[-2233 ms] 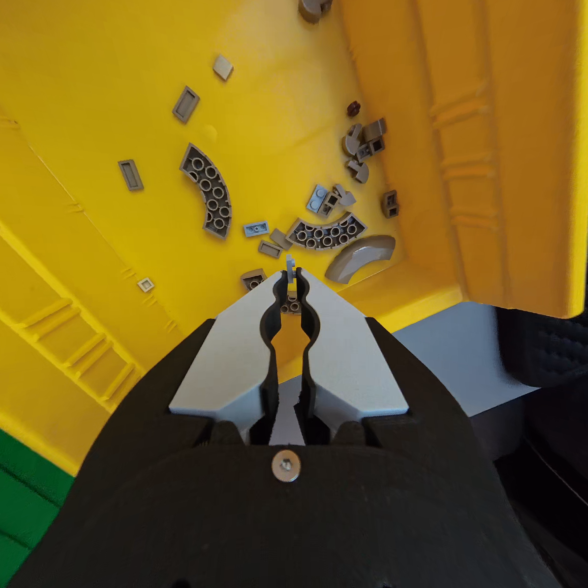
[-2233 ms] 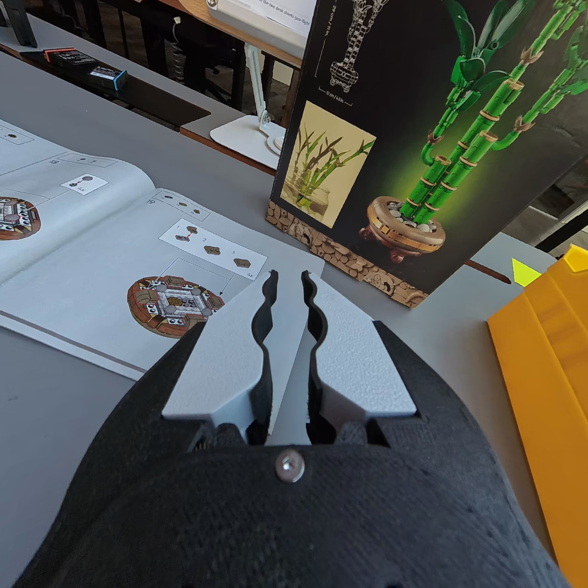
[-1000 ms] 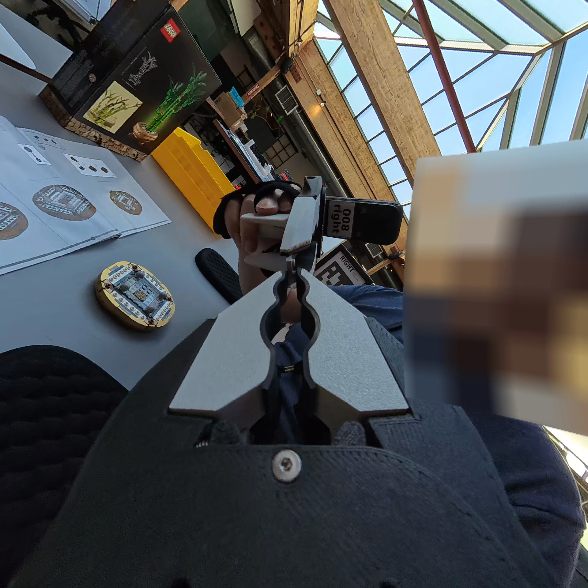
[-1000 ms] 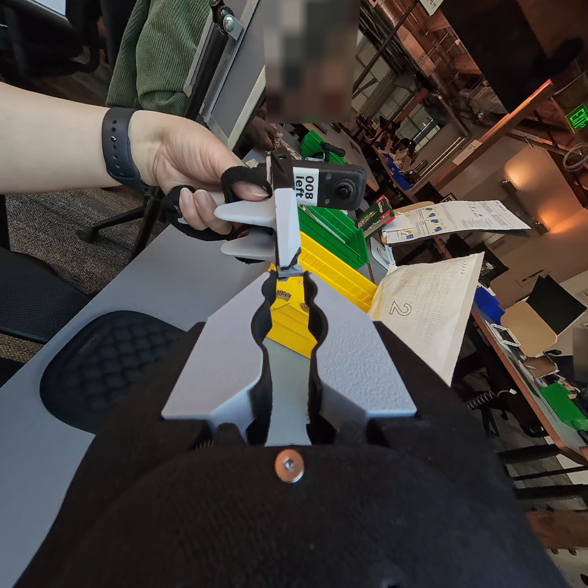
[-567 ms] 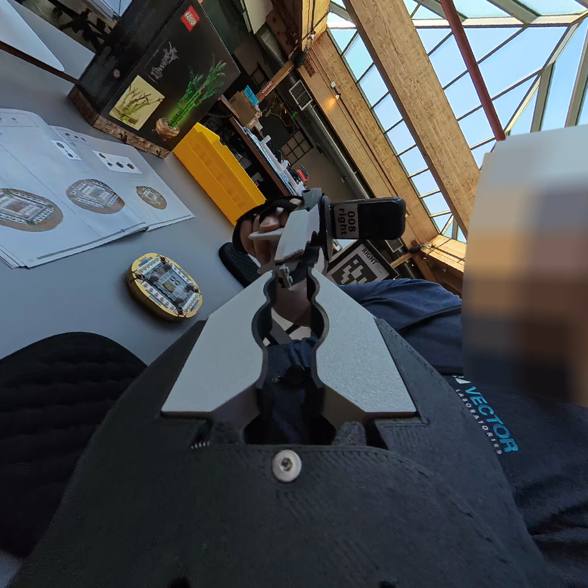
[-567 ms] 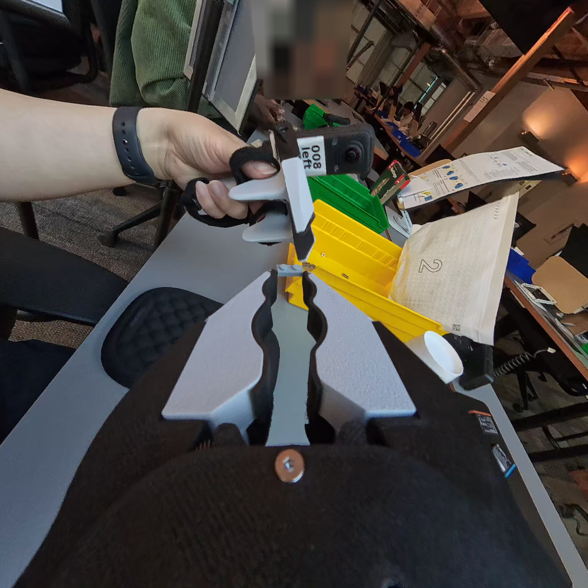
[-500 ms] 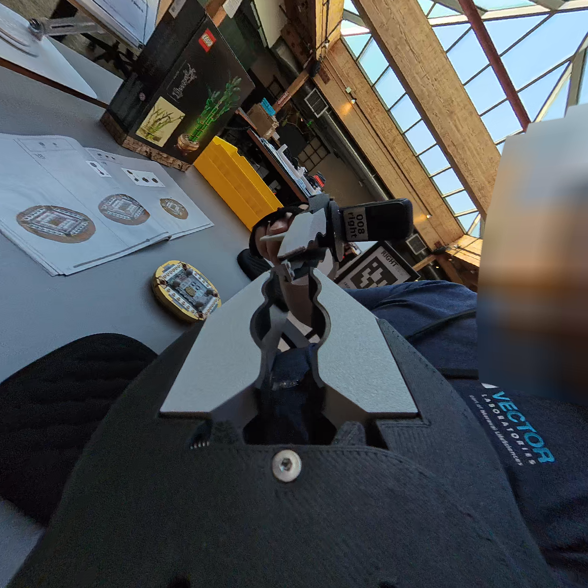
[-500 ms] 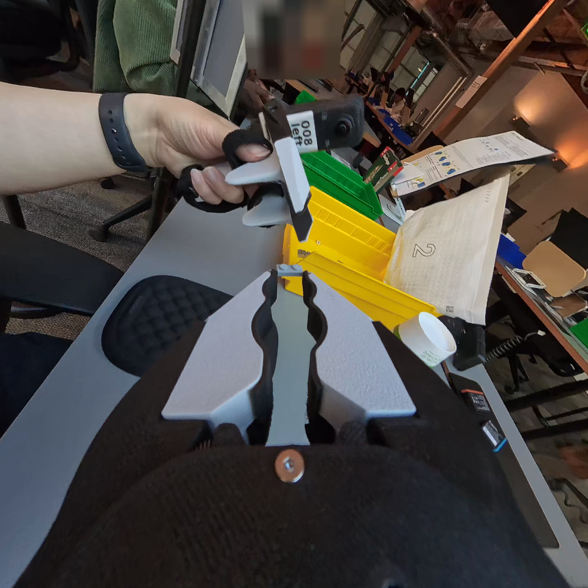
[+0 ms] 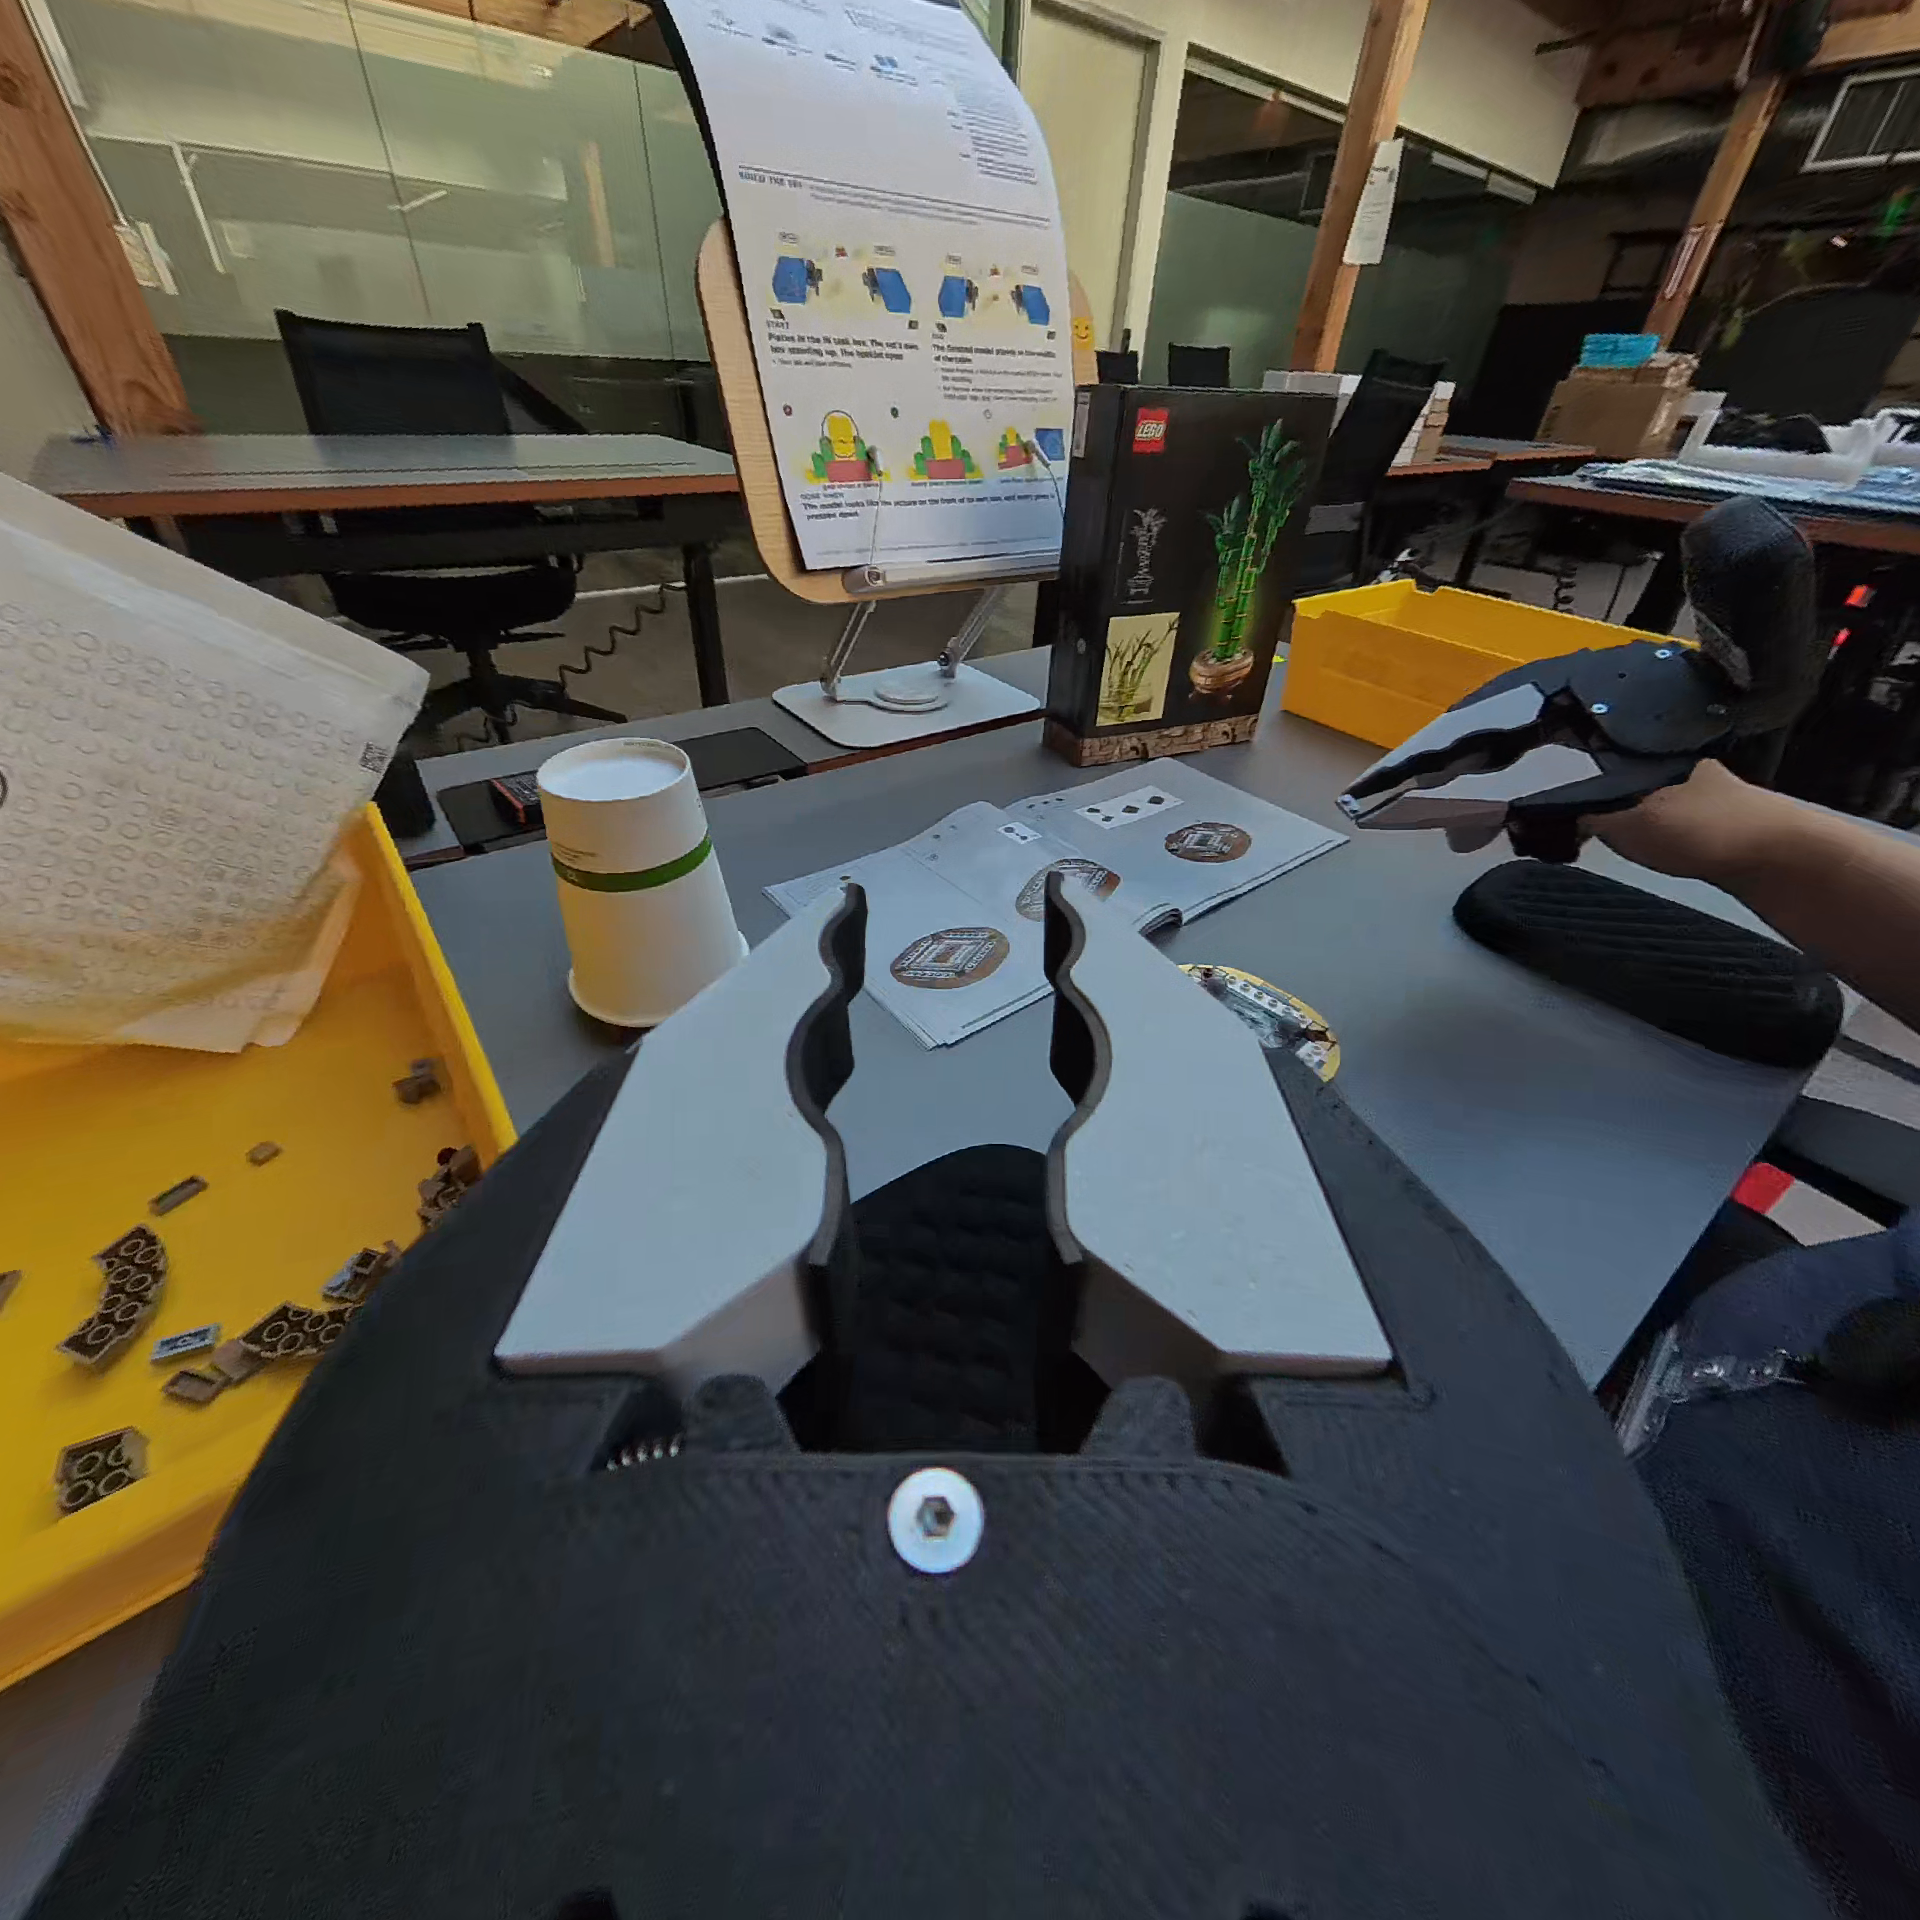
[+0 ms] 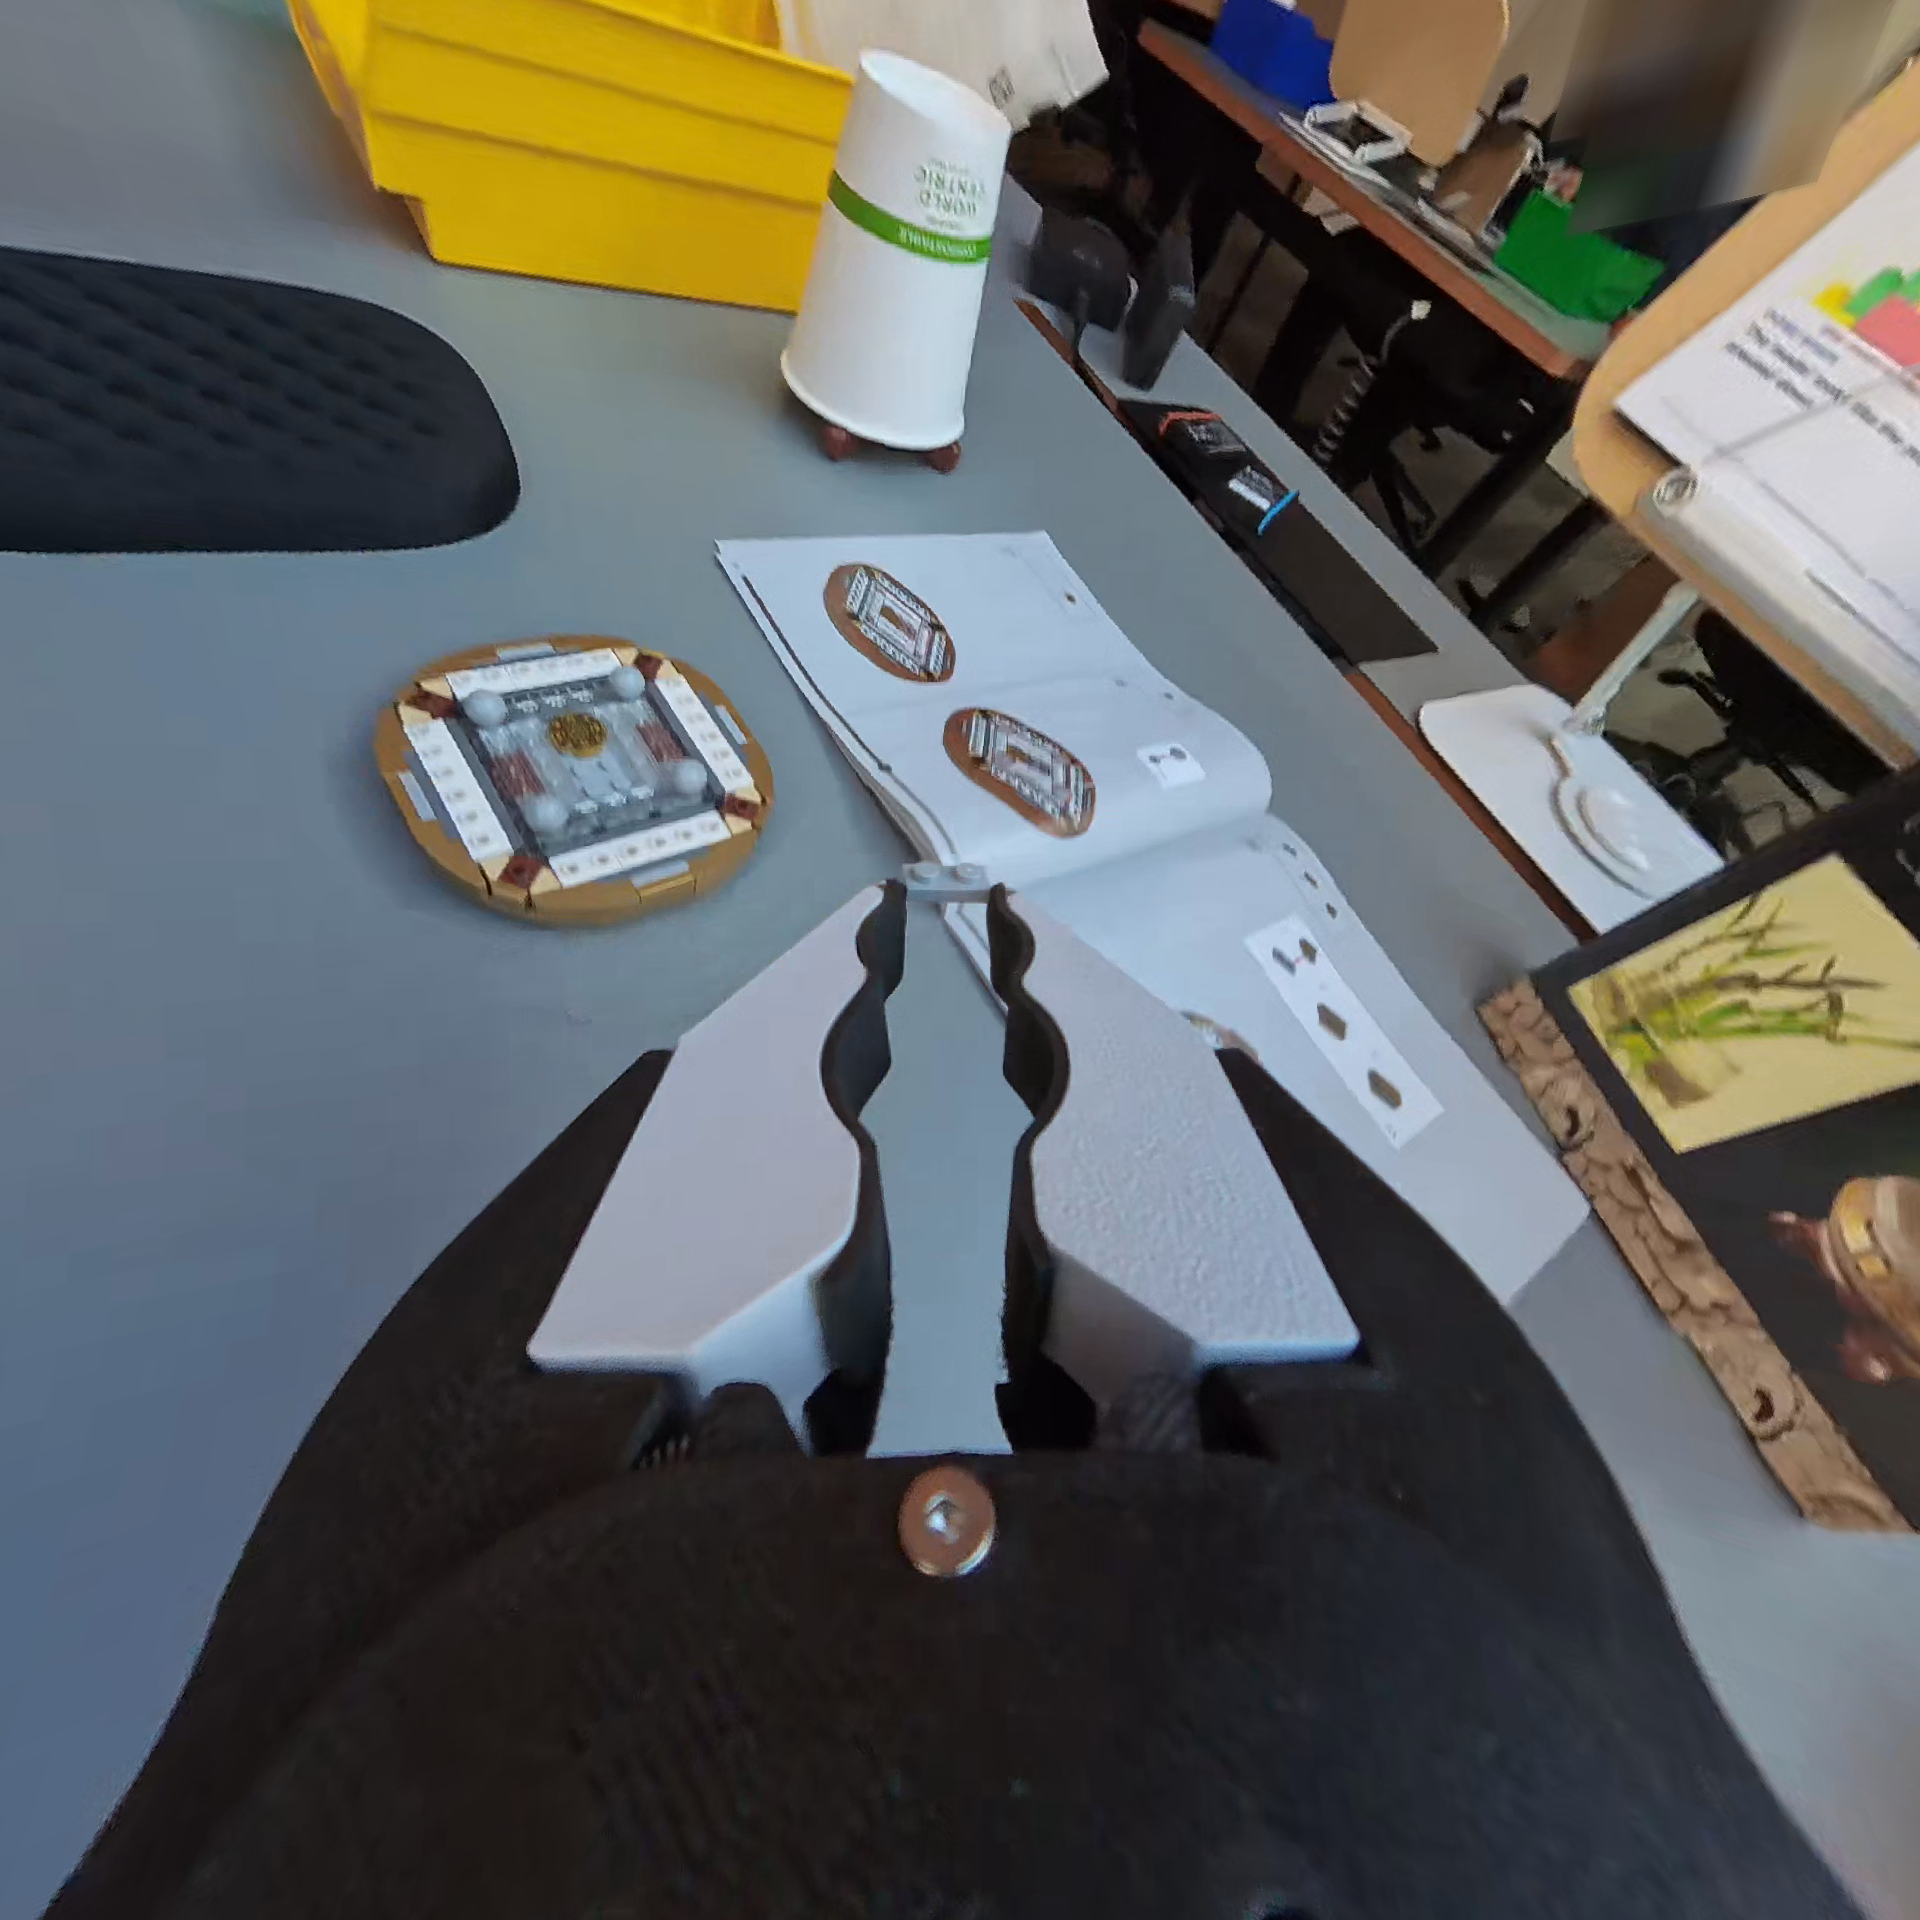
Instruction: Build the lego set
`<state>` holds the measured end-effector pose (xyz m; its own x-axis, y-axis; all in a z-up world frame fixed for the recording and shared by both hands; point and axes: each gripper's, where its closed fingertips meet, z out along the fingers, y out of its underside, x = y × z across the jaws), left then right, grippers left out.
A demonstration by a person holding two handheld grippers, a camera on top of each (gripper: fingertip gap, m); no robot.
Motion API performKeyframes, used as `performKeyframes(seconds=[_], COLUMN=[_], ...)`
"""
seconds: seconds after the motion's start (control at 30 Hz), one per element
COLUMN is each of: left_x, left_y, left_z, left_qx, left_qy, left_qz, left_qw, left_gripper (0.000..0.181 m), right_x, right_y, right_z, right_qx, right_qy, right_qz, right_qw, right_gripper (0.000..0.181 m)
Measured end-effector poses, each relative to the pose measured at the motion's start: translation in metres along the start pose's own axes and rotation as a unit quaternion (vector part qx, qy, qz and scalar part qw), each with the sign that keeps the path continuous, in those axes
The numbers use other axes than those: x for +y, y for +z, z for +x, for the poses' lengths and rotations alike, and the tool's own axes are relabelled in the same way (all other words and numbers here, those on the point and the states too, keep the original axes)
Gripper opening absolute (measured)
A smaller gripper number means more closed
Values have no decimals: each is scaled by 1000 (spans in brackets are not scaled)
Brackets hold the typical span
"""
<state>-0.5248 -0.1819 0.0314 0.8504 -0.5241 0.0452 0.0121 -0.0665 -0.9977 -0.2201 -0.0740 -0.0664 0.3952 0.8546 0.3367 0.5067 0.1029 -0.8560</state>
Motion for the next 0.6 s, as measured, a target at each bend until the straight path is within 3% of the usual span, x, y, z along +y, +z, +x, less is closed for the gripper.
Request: performKeyframes(seconds=[0.2, 0.4, 0.6], left_x=[10, 0, 12], left_y=[17, 32, 33], left_z=[7, 18, 19], left_qx=[-6, 18, 15], left_qy=[12, 11, 11], left_qz=[-24, -29, -60], left_qw=[1000, 999, 998], left_gripper=[43, 44, 43], right_x=[34, 45, 53], right_y=[-21, -11, -1], right_z=[-11, -21, -21], right_qx=[-5, -27, -24], right_qy=[31, 28, 3], right_qz=[-15, -29, -50], right_qw=[999, 999, 998], right_gripper=[15, 15, 15])
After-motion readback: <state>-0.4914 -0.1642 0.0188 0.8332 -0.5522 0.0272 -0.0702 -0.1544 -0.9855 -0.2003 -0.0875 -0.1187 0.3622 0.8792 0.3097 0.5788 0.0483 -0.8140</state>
